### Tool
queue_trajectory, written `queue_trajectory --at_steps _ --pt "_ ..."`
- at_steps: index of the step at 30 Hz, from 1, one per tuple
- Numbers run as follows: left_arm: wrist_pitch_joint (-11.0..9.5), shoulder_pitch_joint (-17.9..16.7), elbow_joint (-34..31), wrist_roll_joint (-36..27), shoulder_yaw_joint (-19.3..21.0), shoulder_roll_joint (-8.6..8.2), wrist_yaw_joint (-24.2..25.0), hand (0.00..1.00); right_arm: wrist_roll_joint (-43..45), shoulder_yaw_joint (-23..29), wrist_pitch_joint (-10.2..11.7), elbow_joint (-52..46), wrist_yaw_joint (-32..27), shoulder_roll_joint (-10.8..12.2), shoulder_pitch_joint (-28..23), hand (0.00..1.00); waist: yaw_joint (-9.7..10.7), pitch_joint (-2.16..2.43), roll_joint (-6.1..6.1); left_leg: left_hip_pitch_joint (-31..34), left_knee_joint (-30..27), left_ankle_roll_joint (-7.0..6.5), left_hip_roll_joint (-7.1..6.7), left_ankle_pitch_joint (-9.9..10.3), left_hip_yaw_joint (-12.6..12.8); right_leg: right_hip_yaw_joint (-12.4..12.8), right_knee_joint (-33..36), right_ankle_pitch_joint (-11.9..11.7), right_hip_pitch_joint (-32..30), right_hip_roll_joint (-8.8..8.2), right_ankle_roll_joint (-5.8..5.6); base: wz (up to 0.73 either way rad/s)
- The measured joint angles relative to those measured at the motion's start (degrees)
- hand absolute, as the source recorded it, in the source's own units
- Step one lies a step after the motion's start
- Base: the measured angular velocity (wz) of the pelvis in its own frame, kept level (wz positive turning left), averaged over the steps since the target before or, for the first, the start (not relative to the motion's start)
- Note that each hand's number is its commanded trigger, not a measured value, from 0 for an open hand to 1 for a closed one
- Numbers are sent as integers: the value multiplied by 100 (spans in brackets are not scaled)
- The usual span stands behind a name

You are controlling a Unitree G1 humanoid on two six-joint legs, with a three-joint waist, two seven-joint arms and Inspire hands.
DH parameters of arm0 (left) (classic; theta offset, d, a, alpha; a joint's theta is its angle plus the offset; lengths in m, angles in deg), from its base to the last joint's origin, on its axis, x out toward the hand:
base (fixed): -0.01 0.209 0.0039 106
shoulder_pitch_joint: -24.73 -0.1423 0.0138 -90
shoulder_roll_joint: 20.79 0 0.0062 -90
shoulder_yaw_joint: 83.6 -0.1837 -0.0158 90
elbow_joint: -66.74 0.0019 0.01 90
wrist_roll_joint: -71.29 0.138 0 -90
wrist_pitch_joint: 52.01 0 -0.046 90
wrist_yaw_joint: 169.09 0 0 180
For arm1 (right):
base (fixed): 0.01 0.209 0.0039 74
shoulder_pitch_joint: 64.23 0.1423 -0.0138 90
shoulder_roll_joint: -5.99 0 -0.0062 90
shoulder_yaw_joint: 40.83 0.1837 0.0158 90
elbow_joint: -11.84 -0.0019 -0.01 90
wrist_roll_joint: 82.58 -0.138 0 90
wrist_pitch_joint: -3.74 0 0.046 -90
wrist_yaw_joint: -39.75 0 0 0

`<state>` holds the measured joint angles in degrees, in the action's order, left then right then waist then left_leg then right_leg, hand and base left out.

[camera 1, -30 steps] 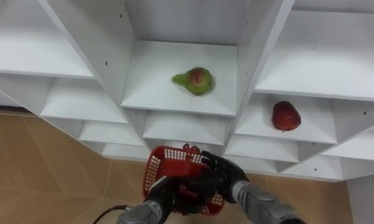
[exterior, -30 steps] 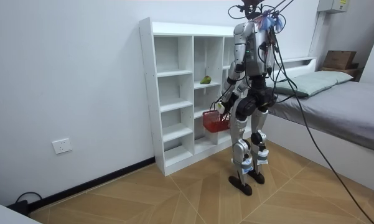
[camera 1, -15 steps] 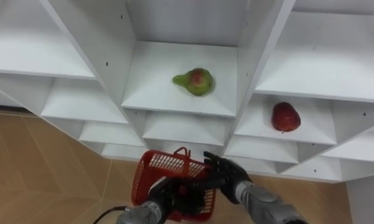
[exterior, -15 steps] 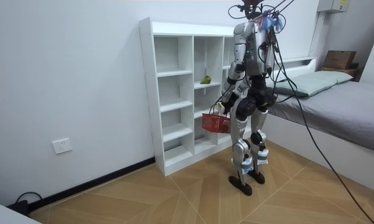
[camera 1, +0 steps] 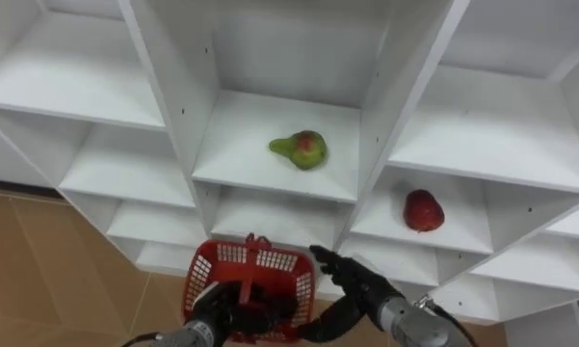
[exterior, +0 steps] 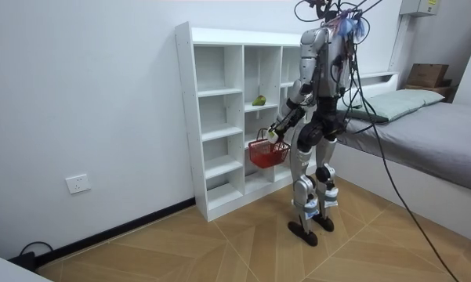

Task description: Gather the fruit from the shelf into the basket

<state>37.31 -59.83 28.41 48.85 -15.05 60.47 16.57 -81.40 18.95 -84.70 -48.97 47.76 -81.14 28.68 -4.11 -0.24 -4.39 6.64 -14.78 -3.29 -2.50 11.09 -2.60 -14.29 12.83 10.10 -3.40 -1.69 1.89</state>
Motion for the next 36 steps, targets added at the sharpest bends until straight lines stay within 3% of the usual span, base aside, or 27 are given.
queue_trajectory --at_steps 3,5,7,12,18,23,29,36 --pt "-35 -35 0 -50 30 24 -19 100 490 -3 -26 -519 29 -26 -94 0 -45 -32 -106 -128 0 0 -8 -5 2 5 -20 10 137 1 2 5" --pt "-78 -36 0 -51 100 42 -52 100 881 -45 -35 -1187 52 -35 -190 0 -110 -31 -265 -121 1 17 -10 -18 -64 -1 -34 11 140 17 6 7" --pt "-87 -36 0 -51 108 49 -53 100 1055 -83 -26 -1491 30 -44 -190 0 -124 -26 -345 -113 1 17 -12 -17 -73 -7 -71 7 156 27 5 6" --pt "-92 -33 -3 -54 264 35 -55 100 1461 -194 -49 -1835 4 -51 -159 0 -320 -26 -415 -247 48 12 -4 -15 -84 41 -105 -31 267 70 -10 -1" --pt "-112 -37 38 -48 515 47 -183 100 1589 -239 -214 -2473 10 -91 -155 0 -577 -98 -567 -337 127 21 10 -11 -203 33 -125 -29 362 72 -13 12" --pt "-105 -38 73 -53 559 47 -275 100 1490 -288 -248 -2915 -77 -129 35 0 -739 -118 -716 -343 127 21 4 -11 -249 36 -125 -29 389 76 -13 5" --pt "-91 -50 79 -44 572 40 -295 100 1714 -474 -249 -3014 -328 8 301 0 -776 -132 -751 -515 145 0 -14 3 -269 35 -140 -29 559 85 -16 1" --pt "-49 -50 54 32 613 57 -304 100 1521 -373 -246 -3040 -562 -30 340 0 -722 -126 -759 -507 59 -2 -26 41 -349 0 -139 -34 635 87 -25 6"
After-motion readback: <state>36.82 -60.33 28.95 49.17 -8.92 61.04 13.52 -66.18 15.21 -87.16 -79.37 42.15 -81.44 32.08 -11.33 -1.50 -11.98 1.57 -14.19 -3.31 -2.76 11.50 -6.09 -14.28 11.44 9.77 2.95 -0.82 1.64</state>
